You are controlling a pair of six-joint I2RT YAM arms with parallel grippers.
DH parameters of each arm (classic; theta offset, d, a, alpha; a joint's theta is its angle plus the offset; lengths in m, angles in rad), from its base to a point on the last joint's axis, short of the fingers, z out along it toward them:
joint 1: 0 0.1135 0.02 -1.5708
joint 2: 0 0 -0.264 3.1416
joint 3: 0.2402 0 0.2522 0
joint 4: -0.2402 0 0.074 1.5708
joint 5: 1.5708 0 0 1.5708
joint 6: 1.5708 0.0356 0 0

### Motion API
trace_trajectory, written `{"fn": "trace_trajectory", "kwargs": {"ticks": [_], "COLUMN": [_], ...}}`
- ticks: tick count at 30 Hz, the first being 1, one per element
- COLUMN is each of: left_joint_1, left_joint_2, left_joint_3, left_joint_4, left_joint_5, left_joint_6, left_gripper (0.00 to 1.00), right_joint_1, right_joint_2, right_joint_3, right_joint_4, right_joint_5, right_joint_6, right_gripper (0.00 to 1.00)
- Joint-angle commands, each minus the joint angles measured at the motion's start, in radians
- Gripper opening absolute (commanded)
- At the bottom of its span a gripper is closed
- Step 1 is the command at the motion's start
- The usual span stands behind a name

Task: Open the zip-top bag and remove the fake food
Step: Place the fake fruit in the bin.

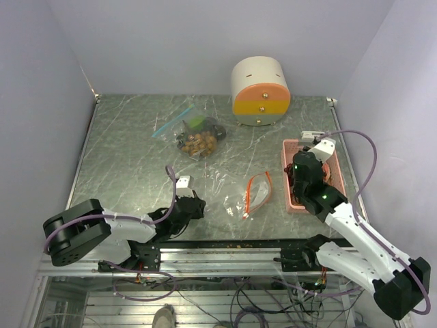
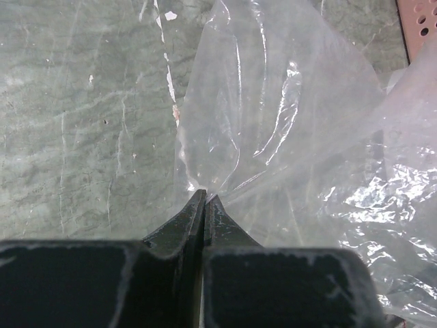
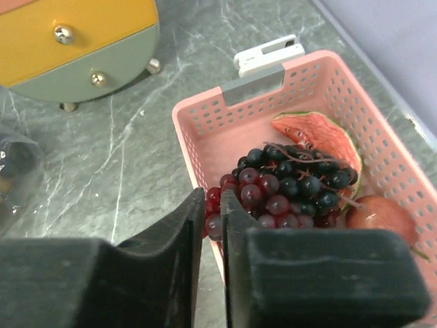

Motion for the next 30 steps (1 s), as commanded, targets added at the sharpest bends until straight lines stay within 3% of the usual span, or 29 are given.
{"fn": "trace_trajectory", "kwargs": {"ticks": [1, 4, 9, 14, 21, 30], "left_joint_1": [0.007, 0.007, 0.008, 0.008, 0.012, 0.014], "left_joint_2": [-0.009, -0.01, -0.057, -0.127, -0.197, -0.242], "left_joint_3": [0.021, 0.027, 0.031, 0.026, 0.018, 0.033], "left_joint_4": [-0.022, -0.03, -0.079, -0.127, -0.18, -0.253], "left_joint_5": [-0.005, -0.001, -0.012, -0.024, -0.044, -0.05], "left_joint_6": [0.009, 0.008, 0.012, 0.007, -0.006, -0.011], "left_gripper": [0.11, 0.11, 0.11, 0.11, 0.11, 0.11], "right_joint_1": [-0.019, -0.101, -0.282, -0.3, -0.302, -0.398], "right_joint_2": [0.037, 0.119, 0.228, 0.194, -0.028, 0.143], "right_joint_3": [-0.059, -0.11, -0.148, -0.136, -0.15, -0.272], "right_joint_4": [0.041, 0.081, 0.154, 0.139, 0.162, 0.277], "right_joint_5": [-0.042, -0.074, -0.29, -0.343, -0.422, -0.653], "right_joint_6": [0.044, 0.086, 0.121, 0.122, 0.102, 0.239], "right_gripper": [0.1, 0.08, 0.15, 0.18, 0.19, 0.13]}}
